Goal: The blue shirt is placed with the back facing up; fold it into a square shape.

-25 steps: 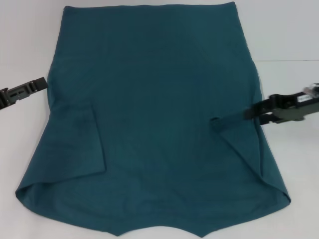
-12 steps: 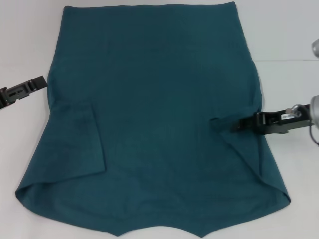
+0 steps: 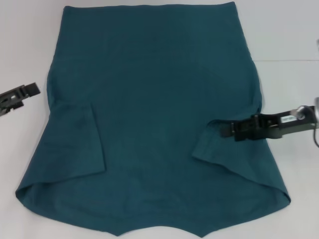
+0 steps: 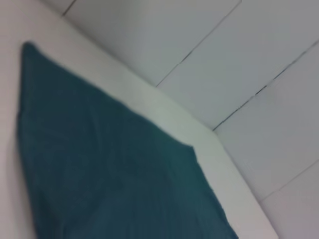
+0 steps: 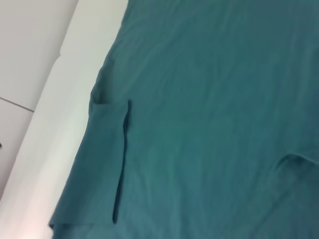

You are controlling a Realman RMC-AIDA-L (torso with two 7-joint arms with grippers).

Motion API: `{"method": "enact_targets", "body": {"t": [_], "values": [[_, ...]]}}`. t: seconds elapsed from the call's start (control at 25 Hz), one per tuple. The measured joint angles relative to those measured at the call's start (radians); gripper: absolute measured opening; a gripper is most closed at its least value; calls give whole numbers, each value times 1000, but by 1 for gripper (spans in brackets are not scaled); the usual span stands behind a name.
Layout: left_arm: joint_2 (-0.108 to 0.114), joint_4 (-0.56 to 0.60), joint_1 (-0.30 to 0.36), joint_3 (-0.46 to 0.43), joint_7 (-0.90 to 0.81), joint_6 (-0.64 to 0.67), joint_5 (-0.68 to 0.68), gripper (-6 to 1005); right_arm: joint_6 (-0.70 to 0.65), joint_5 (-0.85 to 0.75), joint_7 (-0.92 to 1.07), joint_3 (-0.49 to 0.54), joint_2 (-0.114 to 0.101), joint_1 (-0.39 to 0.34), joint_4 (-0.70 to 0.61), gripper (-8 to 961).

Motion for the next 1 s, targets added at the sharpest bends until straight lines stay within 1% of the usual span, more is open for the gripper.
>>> {"method": "enact_targets", "body": {"t": [0.08,0.16,0.24,0.32,0.56,0.76,0.8,1.0], "values": [[19,6,9,-1,-78,32,36,909,-34,5,6,19,-14,-14,-4,595],[34,23,15,-18,-173,84,102,909,-62,8,8,38,-28,-27,-5,595],[40,40,17,-38,-237,121,160,908,-76,8,8,48,-41,-37,-6,595],[44,56,17,-63,-297,149,233,908,-78,8,9,49,-48,-42,-6,595],[47,47,22,-96,-363,146,344,906,-69,5,4,50,-49,-45,-6,595],[38,19,36,-97,-365,131,358,905,-59,4,1,46,-45,-44,-5,596],[36,-2,40,-94,-361,119,358,905,-59,4,1,46,-45,-44,-5,596],[34,-49,43,-88,-346,91,359,904,-59,3,-2,48,-44,-51,-5,596]]}}
